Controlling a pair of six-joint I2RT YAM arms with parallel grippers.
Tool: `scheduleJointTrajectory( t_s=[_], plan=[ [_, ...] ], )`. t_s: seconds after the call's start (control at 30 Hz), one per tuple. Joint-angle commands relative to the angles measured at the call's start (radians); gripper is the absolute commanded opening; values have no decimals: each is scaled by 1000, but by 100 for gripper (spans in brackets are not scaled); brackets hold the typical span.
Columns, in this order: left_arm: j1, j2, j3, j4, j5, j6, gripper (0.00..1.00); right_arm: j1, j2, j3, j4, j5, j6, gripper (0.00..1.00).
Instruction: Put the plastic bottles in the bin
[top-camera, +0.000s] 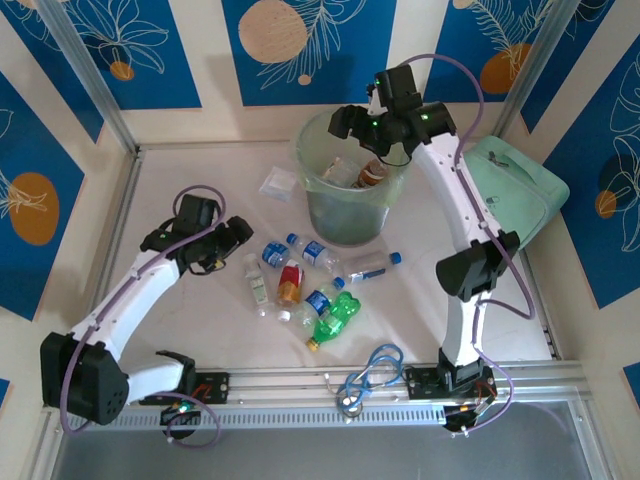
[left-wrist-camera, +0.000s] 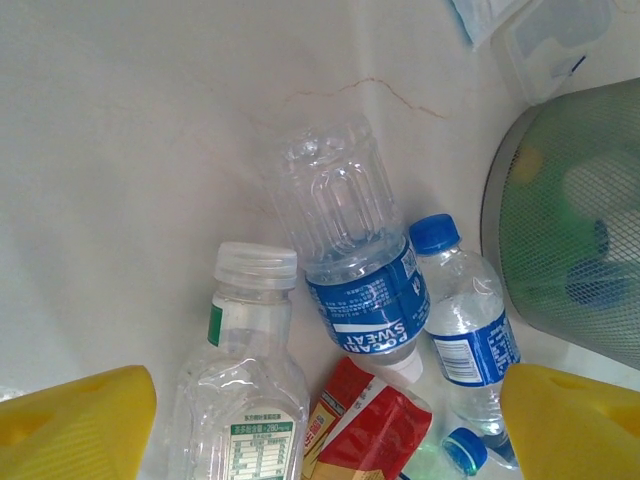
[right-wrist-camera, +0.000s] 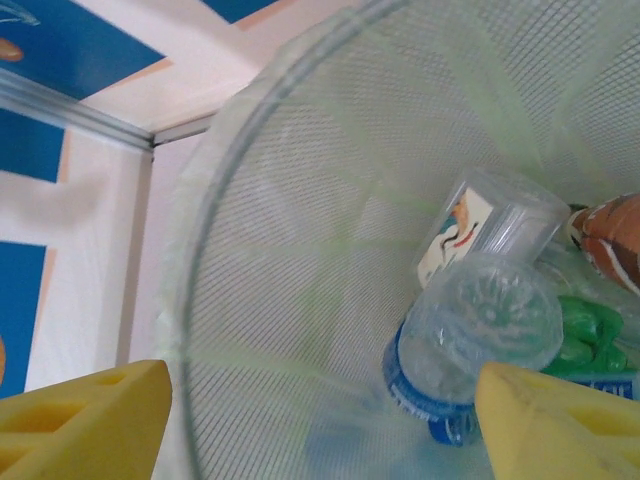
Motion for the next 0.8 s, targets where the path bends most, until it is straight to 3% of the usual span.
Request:
scheduleJointTrajectory(
  t_s=[0.0, 0.3, 0.5, 0.77],
  plan=[
    [-9, 40, 30, 25, -1, -24, 89, 50, -147, -73, 37, 18, -49, 80],
    [-27, 222, 110, 86, -15, -36, 88, 219, -416, -430, 207, 25, -93, 79],
    [-27, 338, 189, 70, -90, -27, 87, 304, -463, -548, 231, 46, -76, 79],
    [-29, 471, 256, 66, -90, -37, 85, 331, -502, -654, 269, 44, -40, 80]
  ],
)
